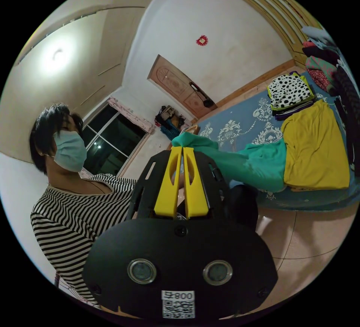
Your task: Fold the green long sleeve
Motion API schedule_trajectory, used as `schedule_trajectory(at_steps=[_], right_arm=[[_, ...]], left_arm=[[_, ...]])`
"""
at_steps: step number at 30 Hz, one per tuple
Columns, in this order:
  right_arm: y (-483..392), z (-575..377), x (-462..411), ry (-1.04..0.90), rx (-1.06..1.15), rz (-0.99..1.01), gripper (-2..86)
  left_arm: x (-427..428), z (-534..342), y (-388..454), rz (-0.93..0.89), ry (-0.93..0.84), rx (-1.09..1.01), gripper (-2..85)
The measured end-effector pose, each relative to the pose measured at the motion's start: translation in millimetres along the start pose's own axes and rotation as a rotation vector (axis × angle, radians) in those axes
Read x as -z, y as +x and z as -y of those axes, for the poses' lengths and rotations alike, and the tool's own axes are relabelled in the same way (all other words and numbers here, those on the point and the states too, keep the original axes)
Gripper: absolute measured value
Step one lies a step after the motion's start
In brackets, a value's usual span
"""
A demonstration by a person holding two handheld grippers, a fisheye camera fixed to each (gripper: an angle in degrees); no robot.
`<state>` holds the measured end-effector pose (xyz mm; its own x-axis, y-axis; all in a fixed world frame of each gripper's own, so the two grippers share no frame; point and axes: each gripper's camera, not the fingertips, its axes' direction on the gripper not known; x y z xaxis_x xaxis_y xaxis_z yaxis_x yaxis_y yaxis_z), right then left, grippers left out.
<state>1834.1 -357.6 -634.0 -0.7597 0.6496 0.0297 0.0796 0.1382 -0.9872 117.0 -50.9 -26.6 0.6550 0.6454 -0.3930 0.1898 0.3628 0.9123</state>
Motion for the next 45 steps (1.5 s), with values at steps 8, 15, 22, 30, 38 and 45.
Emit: schedule_trajectory(at_steps=[8, 15, 22, 30, 38, 45], right_arm=[[-11, -37, 3, 0.013, -0.019, 0.014, 0.3], [-28, -58, 0, 0.026, 0.002, 0.044, 0.3], [-58, -73, -5, 0.04, 0.068, 0.071, 0.3], [-96, -81, -15, 0.049, 0.162, 0.102, 0.2], [-133, -76, -40, 0.036, 0.247, 0.153, 0.3], [-165, -60, -57, 0.05, 0.322, 0.208, 0.2]], left_arm=[[12, -19, 77, -0.09, -0.006, -0.003, 2.2], [67, -50, 158, -0.192, 0.119, -0.067, 1.4], [138, -104, 259, -0.227, 0.238, -0.179, 1.3], [233, -191, 364, -0.236, 0.451, -0.278, 1.2], [330, -305, 485, -0.185, 0.69, -0.413, 1.1], [379, -390, 581, -0.158, 0.812, -0.534, 1.0]])
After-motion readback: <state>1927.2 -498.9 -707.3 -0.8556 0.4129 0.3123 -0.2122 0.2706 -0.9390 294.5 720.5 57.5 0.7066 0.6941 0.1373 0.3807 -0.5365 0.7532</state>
